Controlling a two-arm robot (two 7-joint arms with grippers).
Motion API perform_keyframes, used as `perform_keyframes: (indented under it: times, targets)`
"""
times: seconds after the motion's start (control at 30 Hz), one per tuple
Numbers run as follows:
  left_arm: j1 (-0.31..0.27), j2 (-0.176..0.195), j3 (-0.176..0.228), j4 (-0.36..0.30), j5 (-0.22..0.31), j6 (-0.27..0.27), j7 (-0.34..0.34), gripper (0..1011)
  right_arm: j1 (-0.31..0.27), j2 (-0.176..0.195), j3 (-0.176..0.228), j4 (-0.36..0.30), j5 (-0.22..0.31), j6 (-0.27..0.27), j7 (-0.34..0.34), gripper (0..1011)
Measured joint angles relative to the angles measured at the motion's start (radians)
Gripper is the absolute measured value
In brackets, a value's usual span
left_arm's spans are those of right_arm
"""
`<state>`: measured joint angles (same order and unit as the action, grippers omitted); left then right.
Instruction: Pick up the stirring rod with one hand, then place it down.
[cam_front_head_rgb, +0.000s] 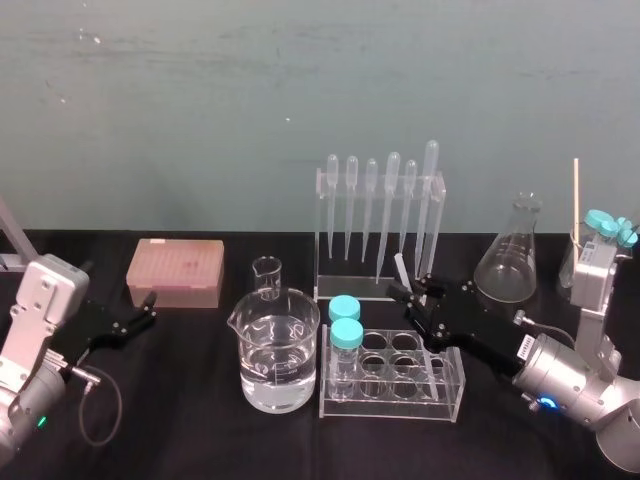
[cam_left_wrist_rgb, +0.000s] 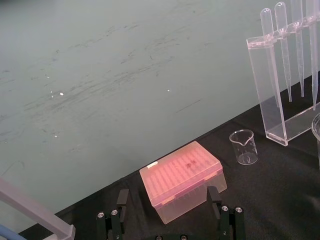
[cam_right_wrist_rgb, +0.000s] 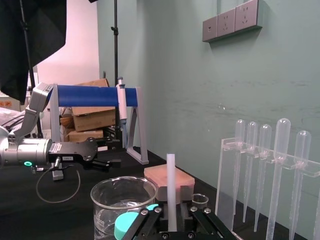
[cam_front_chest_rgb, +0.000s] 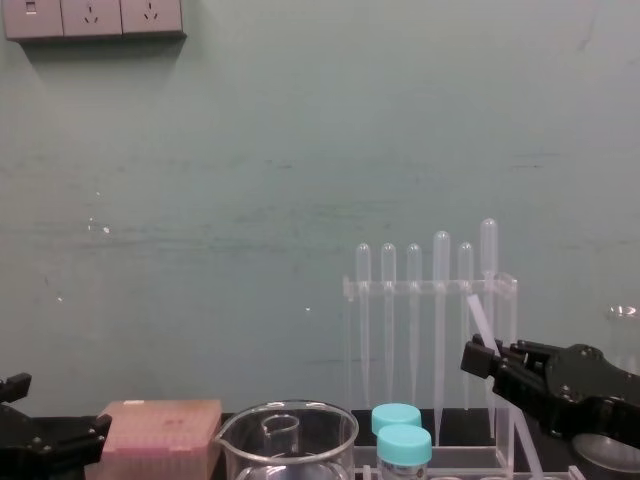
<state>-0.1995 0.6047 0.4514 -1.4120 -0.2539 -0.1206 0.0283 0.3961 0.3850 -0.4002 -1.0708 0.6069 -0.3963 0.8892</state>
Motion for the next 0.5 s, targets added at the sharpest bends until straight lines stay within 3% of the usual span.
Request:
perform_keyframes:
  times: [0.5]
  targets:
    - [0.0,0.0,0.0,0.0,0.0,0.0,0.0,1000,0.0,0.0,0.0,0.0,0.001,-0.001,0.001,599]
